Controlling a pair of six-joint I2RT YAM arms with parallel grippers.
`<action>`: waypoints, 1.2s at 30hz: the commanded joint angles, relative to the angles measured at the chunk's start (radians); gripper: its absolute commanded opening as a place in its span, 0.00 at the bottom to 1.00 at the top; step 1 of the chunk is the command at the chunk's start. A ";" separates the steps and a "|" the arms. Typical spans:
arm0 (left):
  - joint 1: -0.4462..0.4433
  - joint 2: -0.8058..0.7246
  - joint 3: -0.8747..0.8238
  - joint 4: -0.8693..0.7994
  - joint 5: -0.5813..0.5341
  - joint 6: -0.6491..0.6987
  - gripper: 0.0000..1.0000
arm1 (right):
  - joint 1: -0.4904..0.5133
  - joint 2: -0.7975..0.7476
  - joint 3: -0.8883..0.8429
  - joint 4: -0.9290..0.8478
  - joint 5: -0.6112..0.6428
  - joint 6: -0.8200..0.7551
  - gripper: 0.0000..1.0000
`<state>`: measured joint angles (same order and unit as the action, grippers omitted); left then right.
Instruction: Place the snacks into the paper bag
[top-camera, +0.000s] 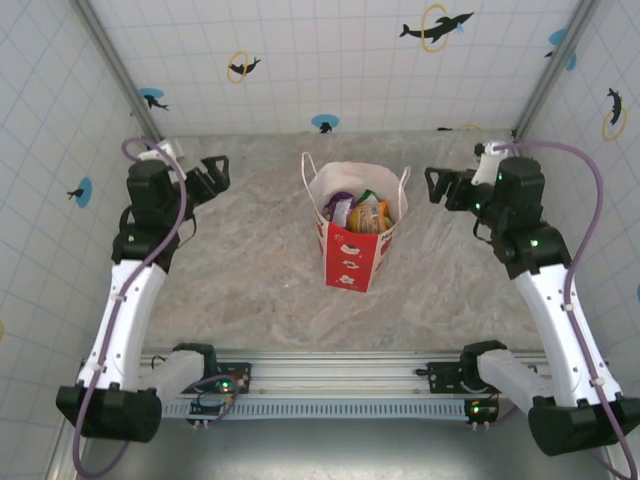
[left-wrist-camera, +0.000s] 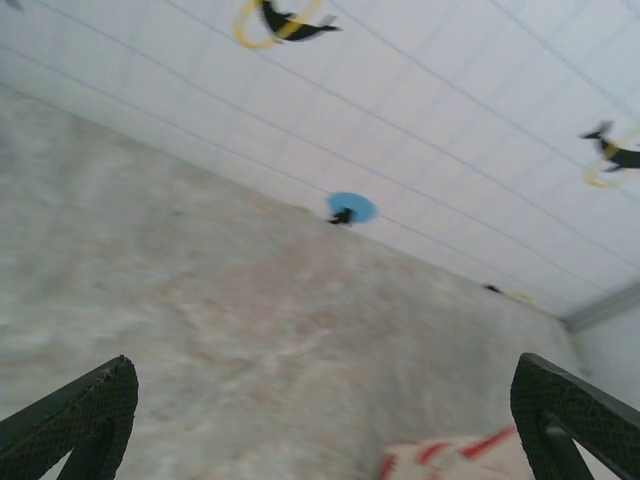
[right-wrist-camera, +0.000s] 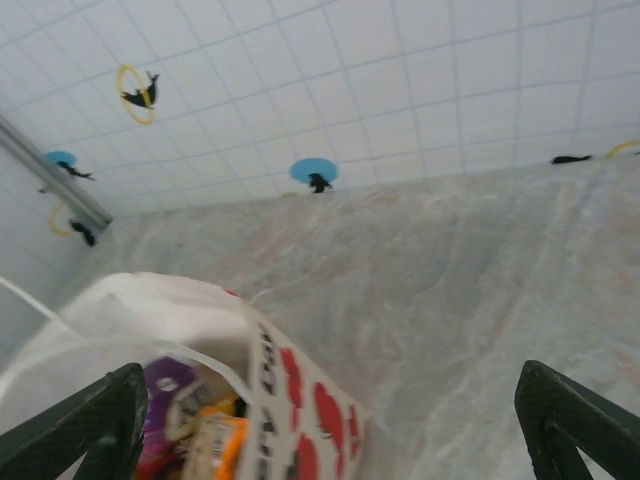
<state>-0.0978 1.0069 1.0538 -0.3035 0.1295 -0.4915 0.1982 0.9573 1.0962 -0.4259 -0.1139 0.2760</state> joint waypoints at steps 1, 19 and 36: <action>0.001 -0.053 -0.182 0.163 -0.243 0.118 0.98 | -0.034 -0.047 -0.132 0.106 0.116 -0.063 0.97; 0.001 -0.115 -1.003 0.973 -0.511 0.281 0.98 | -0.095 -0.066 -0.961 0.904 0.284 -0.116 0.97; 0.017 0.608 -1.195 2.042 -0.489 0.479 0.98 | -0.161 0.477 -1.166 1.744 0.199 -0.219 0.98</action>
<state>-0.0841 1.5070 0.0074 1.4174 -0.3325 -0.0612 0.0597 1.3617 0.0040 1.1053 0.1188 0.0818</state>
